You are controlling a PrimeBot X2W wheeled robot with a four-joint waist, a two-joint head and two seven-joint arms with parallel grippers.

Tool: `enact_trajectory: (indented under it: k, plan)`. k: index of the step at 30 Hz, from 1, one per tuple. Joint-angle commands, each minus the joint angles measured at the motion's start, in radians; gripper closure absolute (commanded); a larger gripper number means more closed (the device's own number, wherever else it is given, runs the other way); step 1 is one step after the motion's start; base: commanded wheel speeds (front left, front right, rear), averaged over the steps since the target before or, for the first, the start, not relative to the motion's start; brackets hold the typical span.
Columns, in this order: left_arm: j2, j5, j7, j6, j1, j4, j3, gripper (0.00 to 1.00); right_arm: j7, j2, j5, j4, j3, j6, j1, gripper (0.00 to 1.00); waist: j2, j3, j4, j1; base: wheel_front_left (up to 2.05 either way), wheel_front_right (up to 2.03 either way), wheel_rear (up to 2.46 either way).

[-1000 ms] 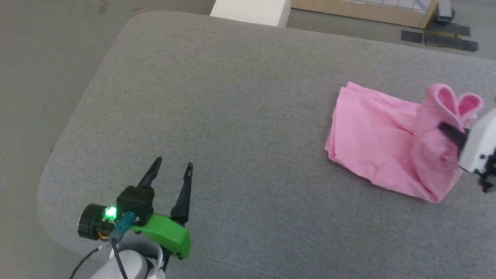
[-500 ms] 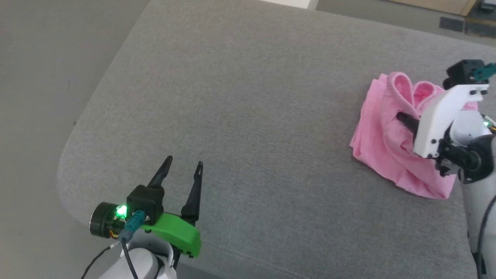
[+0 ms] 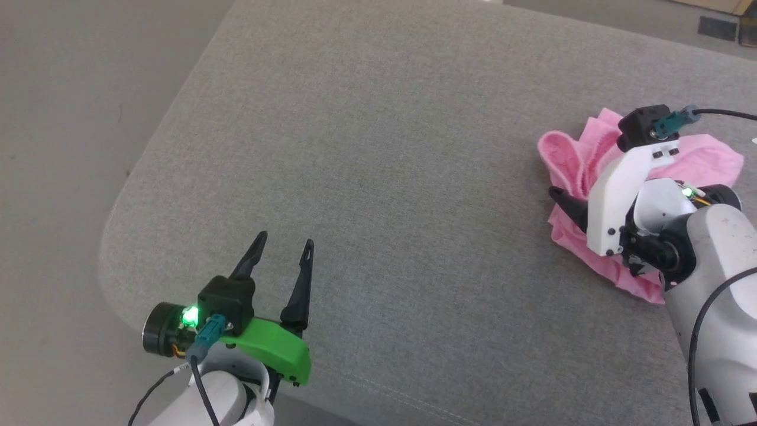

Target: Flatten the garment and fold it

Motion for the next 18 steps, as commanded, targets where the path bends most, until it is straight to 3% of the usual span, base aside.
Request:
enact_trajectory:
  k: [1,7,12,18]
  plan:
    - [-0.001,0.009,-0.008,-0.004,-0.016,0.003,0.004,0.0,-0.02,-0.013,0.019,0.001,0.016,-0.001,-0.019,0.0,0.0,-0.014,-0.014,-0.0001,0.0,0.0,0.0]
    - [0.01,0.002,-0.007,-0.006,-0.014,0.007,0.009,0.0,-0.124,-0.098,0.083,-0.05,0.139,-0.001,-0.03,0.0,0.0,-0.059,-0.053,-0.0001,0.0,0.0,0.0]
    - [0.028,-0.006,0.0,-0.005,-0.014,-0.002,0.019,0.0,-0.259,-0.232,0.11,-0.126,0.281,-0.001,-0.051,0.0,0.0,-0.107,-0.102,-0.0001,0.0,0.0,0.0]
    - [0.051,-0.02,0.01,0.006,-0.015,-0.028,0.043,0.0,-0.461,-0.371,0.077,-0.17,0.344,-0.001,-0.076,0.0,0.0,-0.145,-0.164,-0.0001,0.0,0.0,0.0]
